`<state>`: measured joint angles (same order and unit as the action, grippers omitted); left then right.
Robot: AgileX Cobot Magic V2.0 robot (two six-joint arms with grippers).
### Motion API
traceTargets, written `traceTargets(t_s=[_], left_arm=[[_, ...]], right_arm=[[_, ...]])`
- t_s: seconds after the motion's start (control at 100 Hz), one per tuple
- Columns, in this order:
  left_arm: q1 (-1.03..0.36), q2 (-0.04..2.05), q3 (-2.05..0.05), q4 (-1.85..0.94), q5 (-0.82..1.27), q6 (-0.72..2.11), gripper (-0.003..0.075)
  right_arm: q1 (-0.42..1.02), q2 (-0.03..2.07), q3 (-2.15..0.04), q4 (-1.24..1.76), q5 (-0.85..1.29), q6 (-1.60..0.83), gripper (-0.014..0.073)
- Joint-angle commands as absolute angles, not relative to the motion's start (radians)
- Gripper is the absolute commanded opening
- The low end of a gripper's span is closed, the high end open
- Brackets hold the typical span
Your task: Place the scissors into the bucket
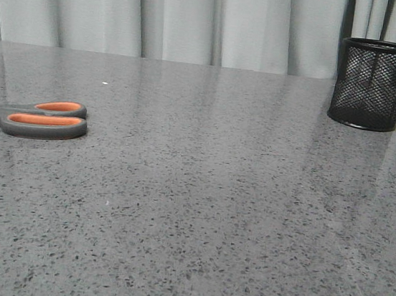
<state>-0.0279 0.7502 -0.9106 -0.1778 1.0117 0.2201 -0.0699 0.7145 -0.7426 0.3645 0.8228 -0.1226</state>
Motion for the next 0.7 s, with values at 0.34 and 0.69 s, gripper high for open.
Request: traceTargets(t_s=[0.34,0.69], left_arm=[[-0.027,0.85,-0.975,-0.294,1.083,0.375,0.015],[-0.027,0.976,-1.03,-0.406,1.164,0.559,0.0321]], right_arm=[[-0.071,0.814,-0.906,0.368,0.904,-0.199,0.0271],[-0.071,0.821,-0.906,0.368,0.911,-0.21,0.036]])
